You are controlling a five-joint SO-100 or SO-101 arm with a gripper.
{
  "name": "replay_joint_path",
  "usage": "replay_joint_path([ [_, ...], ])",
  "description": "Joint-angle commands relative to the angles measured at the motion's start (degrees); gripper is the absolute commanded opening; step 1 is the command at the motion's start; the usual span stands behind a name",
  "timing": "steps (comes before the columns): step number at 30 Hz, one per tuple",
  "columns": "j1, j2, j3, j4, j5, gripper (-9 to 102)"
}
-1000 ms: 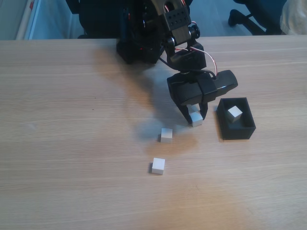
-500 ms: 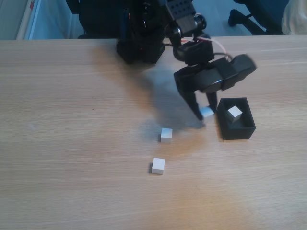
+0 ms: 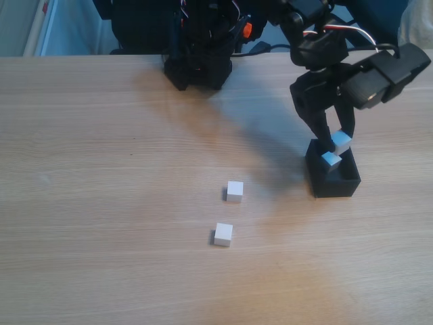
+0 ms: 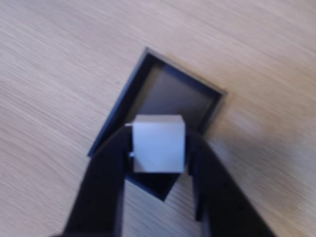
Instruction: Pick blocks and place them in the box.
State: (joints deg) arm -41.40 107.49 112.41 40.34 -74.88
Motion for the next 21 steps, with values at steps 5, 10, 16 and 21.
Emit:
replay_joint_path([
  [5,-0.88,-2.11,-4.57,-0.7,2.37,7],
  [10,0.09,-2.72,-4.83,-3.78,1.05,12],
  [16,1.49,-3.6,-6.68,-3.16,-0.88,13],
  [21,6.06,0.0,-5.1,0.97,-1.85,11],
])
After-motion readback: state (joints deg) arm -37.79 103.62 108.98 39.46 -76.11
